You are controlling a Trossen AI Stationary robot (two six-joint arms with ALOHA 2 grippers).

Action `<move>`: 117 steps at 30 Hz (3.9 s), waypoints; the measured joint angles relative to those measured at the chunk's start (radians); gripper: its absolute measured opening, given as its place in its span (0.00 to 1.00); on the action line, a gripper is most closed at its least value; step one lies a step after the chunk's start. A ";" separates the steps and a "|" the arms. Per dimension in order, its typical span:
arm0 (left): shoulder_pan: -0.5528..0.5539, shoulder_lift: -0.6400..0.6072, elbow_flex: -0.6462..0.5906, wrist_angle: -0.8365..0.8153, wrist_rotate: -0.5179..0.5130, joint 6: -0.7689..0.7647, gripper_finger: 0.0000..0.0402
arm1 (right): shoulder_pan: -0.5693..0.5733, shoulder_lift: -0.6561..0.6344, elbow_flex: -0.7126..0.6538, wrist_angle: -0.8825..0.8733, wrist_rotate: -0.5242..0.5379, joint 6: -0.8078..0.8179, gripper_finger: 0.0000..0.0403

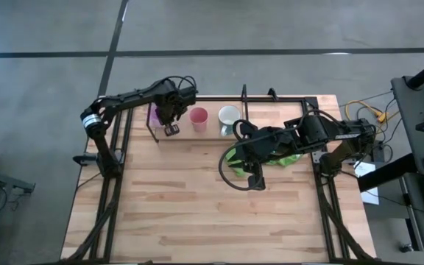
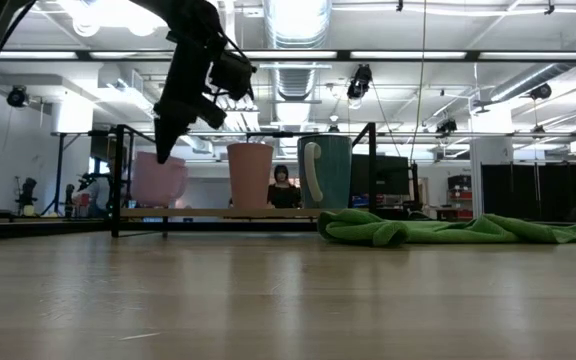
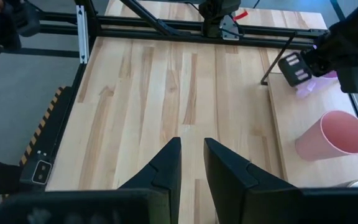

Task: Stack small to large cups/mugs on shelf
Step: Put the violet mug on the shelf

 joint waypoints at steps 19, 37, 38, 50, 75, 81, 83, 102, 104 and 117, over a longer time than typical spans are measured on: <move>-0.021 -0.132 0.000 0.148 0.132 0.687 0.00 | 0.000 0.000 0.000 0.001 0.001 0.003 0.16; -0.008 -0.127 -0.047 0.095 0.132 1.032 0.00 | 0.000 0.000 0.000 0.001 0.001 0.055 0.16; -0.005 -0.127 -0.063 0.095 0.133 1.032 0.00 | 0.000 0.000 0.000 0.001 0.001 0.058 0.16; -0.005 -0.129 -0.133 0.167 0.128 1.026 0.00 | 0.000 0.000 0.014 0.003 0.028 0.076 0.16; -0.021 -0.146 -0.112 0.182 0.050 0.871 0.14 | 0.000 0.000 0.035 0.010 0.029 0.075 0.16; -0.035 -0.189 -0.085 0.164 0.062 0.774 0.14 | -0.003 0.000 0.035 0.010 0.030 0.054 0.16; -0.040 -0.202 -0.078 0.148 0.080 0.754 0.14 | -0.007 0.000 0.035 0.010 0.030 0.053 0.16; -0.093 -0.204 -0.045 0.282 0.265 -0.058 0.14 | -0.023 0.000 0.035 0.010 0.029 0.029 0.16; -0.117 -0.199 -0.049 0.291 0.266 -0.066 0.13 | -0.023 0.000 0.035 0.010 0.029 0.029 0.16; -0.156 -0.189 -0.081 0.330 0.201 -0.075 0.00 | -0.023 0.000 0.035 0.009 0.029 0.026 0.16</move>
